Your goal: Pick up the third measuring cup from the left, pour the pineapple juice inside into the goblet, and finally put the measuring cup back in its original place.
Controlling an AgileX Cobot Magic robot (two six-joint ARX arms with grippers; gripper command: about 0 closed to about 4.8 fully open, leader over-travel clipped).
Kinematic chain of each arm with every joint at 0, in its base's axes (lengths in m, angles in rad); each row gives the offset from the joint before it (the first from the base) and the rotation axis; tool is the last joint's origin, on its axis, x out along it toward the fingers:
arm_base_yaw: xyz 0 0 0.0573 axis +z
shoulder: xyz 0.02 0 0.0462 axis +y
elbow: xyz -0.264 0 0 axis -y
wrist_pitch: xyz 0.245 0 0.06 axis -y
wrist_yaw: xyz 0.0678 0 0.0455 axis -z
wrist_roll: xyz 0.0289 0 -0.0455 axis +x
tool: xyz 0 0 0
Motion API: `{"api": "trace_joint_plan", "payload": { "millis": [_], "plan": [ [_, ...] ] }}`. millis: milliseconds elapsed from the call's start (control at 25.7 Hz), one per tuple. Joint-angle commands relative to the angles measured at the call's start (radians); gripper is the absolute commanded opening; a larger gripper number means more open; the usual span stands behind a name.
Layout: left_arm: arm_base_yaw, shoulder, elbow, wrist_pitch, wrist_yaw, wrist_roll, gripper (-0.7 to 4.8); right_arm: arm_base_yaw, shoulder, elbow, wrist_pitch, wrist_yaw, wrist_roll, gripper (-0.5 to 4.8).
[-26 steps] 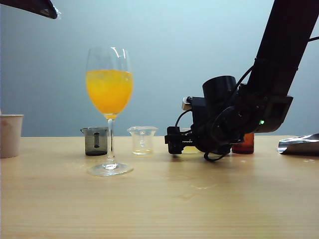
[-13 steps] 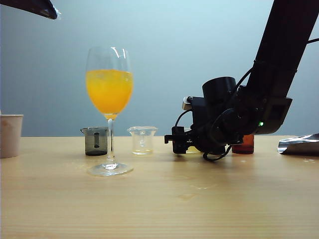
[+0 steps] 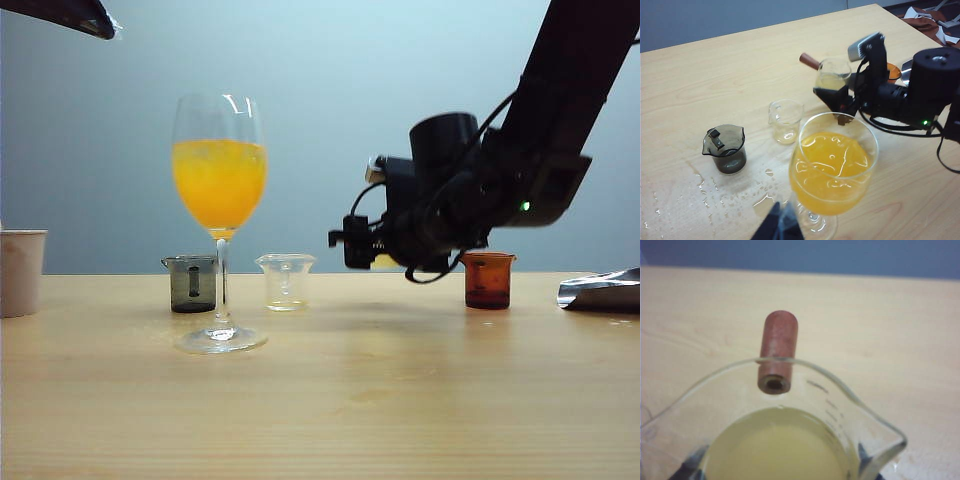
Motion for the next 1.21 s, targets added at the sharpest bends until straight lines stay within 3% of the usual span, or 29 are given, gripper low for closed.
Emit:
{"api": "trace_joint_plan", "payload": {
  "millis": [39, 390, 819, 1091, 1208],
  "plan": [
    [0.001, 0.0, 0.002, 0.036, 0.005, 0.0, -0.06, 0.002, -0.06, 0.004, -0.068, -0.023, -0.005, 1.71],
    [0.001, 0.0, 0.002, 0.047, 0.005, 0.0, -0.06, 0.026, -0.164, 0.003, -0.144, -0.139, -0.049, 1.71],
    [0.001, 0.052, 0.002, 0.027, 0.009, -0.001, -0.06, 0.032, -0.318, 0.003, -0.29, -0.201, -0.101, 1.71],
    [-0.005, 0.106, 0.002, 0.05, 0.015, -0.045, -0.06, 0.041, -0.4, 0.004, -0.332, -0.253, -0.117, 1.71],
    [-0.059, 0.108, 0.005, 0.06, 0.004, -0.045, -0.06, 0.099, -0.418, 0.012, -0.363, -0.24, -0.218, 1.71]
  ]
}}
